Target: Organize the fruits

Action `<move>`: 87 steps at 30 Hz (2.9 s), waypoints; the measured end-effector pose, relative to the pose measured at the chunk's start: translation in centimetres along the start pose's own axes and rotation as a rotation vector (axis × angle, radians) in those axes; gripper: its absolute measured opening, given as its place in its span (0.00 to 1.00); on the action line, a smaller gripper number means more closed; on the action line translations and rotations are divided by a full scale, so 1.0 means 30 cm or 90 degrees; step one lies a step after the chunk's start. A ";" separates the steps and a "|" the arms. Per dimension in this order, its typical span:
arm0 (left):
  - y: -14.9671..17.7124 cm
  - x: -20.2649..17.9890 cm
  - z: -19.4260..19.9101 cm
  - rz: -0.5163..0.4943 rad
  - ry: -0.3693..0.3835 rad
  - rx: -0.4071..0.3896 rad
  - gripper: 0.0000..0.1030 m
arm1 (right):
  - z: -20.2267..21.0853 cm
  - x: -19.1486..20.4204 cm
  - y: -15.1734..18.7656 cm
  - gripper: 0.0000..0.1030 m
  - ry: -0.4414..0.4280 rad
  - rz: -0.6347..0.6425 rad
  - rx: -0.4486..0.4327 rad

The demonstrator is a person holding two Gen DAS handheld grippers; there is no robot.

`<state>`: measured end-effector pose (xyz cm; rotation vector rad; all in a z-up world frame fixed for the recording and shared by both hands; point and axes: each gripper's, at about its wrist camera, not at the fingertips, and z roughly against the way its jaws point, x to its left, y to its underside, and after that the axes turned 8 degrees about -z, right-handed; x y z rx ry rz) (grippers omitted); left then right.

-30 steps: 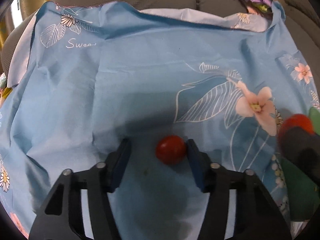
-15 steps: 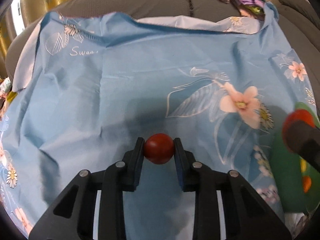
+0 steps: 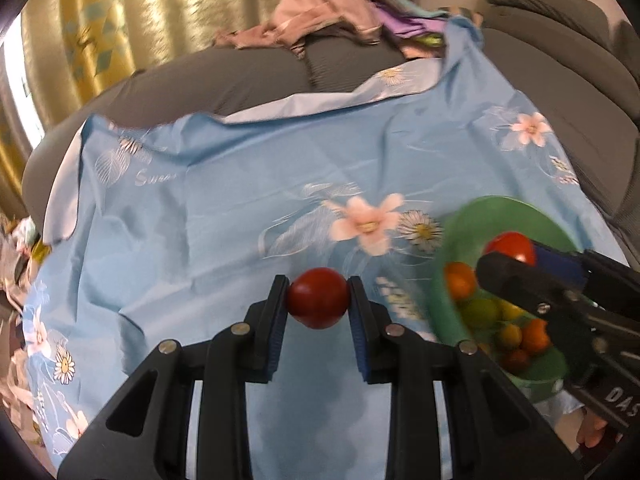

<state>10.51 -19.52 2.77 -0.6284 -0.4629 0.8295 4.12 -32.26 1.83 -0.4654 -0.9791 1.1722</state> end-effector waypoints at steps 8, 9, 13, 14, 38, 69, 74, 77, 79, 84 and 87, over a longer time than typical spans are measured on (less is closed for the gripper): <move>-0.038 -0.209 0.006 -0.060 0.052 0.005 0.28 | 0.088 -0.155 0.038 0.30 0.090 -0.003 0.017; -0.042 -0.231 0.000 -0.067 0.057 0.008 0.28 | 0.095 -0.183 0.048 0.30 0.104 -0.004 0.027; -0.047 -0.324 -0.041 -0.095 0.075 0.029 0.29 | 0.107 -0.251 0.069 0.30 0.138 -0.001 0.052; -0.047 -0.347 -0.053 -0.101 0.080 0.036 0.30 | 0.110 -0.264 0.071 0.30 0.146 0.000 0.057; -0.216 -0.286 0.246 -0.061 0.001 0.028 0.99 | 0.313 -0.193 -0.064 0.51 0.202 0.071 0.106; -0.294 -0.320 0.360 -0.098 -0.035 0.024 0.99 | 0.426 -0.131 -0.159 0.51 0.206 0.107 0.095; -0.294 -0.314 0.359 -0.098 -0.038 0.024 0.99 | 0.425 -0.130 -0.160 0.51 0.205 0.107 0.095; -0.296 -0.315 0.357 -0.099 -0.038 0.024 0.99 | 0.425 -0.130 -0.161 0.51 0.206 0.107 0.095; -0.297 -0.315 0.357 -0.101 -0.040 0.022 0.99 | 0.425 -0.131 -0.161 0.51 0.205 0.108 0.095; -0.296 -0.312 0.353 -0.098 -0.041 0.023 0.99 | 0.428 -0.134 -0.164 0.51 0.207 0.106 0.094; -0.297 -0.310 0.351 -0.097 -0.041 0.021 0.99 | 0.428 -0.134 -0.165 0.51 0.206 0.107 0.094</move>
